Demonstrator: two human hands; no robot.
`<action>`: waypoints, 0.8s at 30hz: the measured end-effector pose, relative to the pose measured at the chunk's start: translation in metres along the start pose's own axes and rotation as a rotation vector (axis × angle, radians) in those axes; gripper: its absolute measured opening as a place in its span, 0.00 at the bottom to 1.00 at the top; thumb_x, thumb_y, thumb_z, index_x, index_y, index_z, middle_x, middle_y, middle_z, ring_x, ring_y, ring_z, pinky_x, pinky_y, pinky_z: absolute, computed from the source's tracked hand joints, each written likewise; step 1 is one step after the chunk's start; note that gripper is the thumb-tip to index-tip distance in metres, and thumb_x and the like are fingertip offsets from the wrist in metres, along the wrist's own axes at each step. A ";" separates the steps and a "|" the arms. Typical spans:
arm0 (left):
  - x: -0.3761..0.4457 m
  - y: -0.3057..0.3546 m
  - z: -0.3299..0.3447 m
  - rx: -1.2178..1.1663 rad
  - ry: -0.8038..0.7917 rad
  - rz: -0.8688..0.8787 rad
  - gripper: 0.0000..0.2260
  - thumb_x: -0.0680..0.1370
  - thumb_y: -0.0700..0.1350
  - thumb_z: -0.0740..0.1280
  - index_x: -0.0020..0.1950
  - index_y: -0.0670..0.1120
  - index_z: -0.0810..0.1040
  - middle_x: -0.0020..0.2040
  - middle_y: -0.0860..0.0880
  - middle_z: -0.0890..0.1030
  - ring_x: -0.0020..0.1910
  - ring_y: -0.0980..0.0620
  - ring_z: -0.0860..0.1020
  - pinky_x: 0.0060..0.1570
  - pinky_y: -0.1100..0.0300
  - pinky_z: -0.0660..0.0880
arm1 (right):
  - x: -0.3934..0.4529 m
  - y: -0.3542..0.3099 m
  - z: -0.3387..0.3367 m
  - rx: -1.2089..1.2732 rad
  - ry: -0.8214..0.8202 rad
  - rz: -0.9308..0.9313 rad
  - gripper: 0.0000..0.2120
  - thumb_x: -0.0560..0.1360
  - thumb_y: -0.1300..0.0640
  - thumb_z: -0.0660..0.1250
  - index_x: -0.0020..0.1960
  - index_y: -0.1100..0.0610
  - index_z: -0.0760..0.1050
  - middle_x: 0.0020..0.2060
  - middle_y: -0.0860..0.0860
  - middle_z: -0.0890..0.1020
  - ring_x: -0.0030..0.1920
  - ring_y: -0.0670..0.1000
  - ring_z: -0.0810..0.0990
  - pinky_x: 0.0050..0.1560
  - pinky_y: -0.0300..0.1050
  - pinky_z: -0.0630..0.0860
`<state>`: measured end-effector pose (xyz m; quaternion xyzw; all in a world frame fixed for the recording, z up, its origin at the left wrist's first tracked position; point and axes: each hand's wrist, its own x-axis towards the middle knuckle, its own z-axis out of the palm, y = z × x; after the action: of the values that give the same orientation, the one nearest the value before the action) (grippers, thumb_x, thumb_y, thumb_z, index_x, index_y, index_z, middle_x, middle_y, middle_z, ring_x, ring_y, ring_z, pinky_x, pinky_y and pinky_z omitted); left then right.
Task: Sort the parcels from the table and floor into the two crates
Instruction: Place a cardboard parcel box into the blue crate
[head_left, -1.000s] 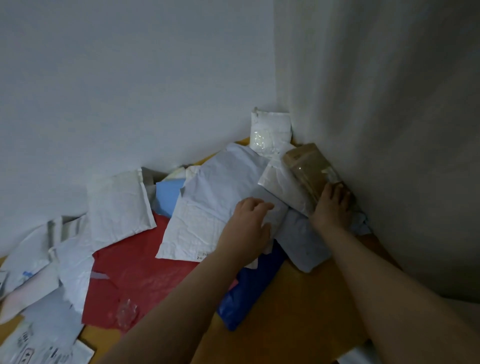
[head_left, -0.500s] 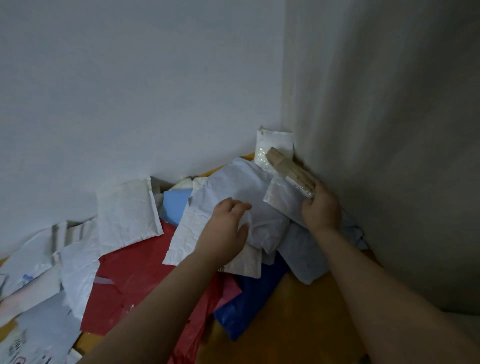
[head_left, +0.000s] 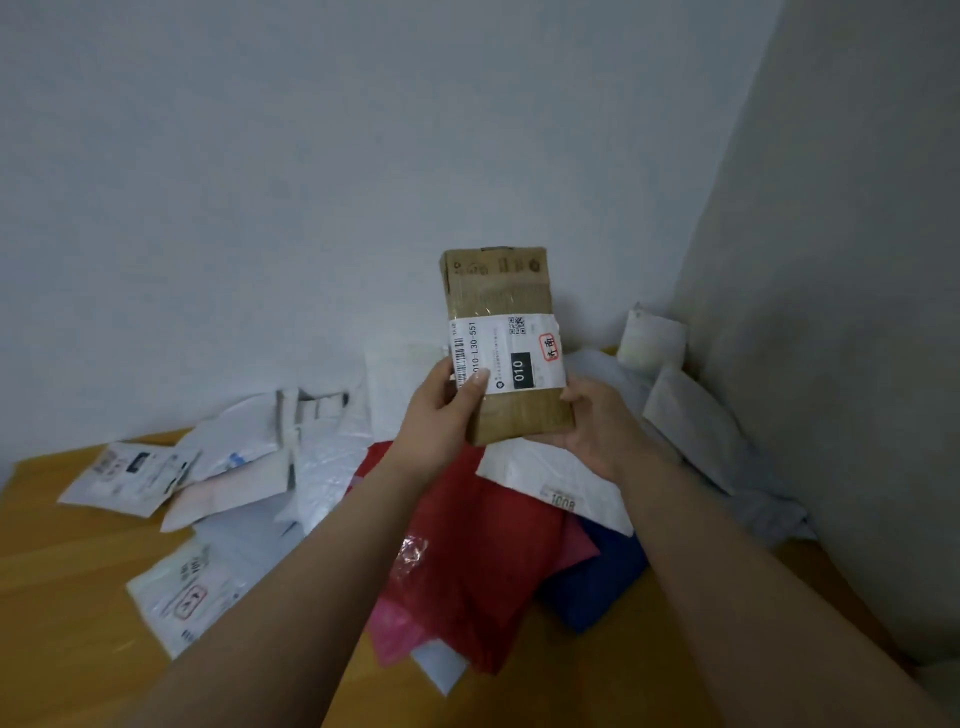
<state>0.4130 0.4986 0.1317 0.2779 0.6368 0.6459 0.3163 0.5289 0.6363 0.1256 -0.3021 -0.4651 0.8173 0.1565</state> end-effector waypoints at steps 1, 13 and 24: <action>-0.008 0.000 -0.013 -0.031 0.012 -0.008 0.13 0.81 0.47 0.64 0.65 0.46 0.74 0.56 0.47 0.83 0.55 0.48 0.82 0.53 0.54 0.80 | -0.005 0.002 0.013 -0.019 -0.024 -0.022 0.19 0.77 0.63 0.55 0.65 0.63 0.74 0.59 0.62 0.80 0.61 0.63 0.78 0.60 0.63 0.75; -0.092 0.022 -0.147 -0.372 0.242 -0.104 0.21 0.76 0.41 0.70 0.67 0.40 0.69 0.58 0.41 0.80 0.52 0.45 0.82 0.51 0.43 0.80 | -0.045 0.045 0.144 -0.233 -0.162 -0.281 0.18 0.71 0.58 0.69 0.60 0.59 0.78 0.53 0.60 0.83 0.49 0.56 0.83 0.51 0.48 0.80; -0.134 0.039 -0.220 -0.136 0.107 -0.077 0.14 0.79 0.45 0.67 0.65 0.51 0.75 0.53 0.44 0.84 0.51 0.45 0.83 0.43 0.52 0.81 | -0.031 0.062 0.202 -0.282 -0.355 -0.084 0.26 0.70 0.37 0.63 0.57 0.55 0.78 0.48 0.56 0.84 0.45 0.54 0.83 0.45 0.50 0.80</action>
<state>0.3294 0.2542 0.1685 0.1963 0.6175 0.6891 0.3246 0.4252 0.4530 0.1617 -0.1527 -0.6070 0.7774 0.0624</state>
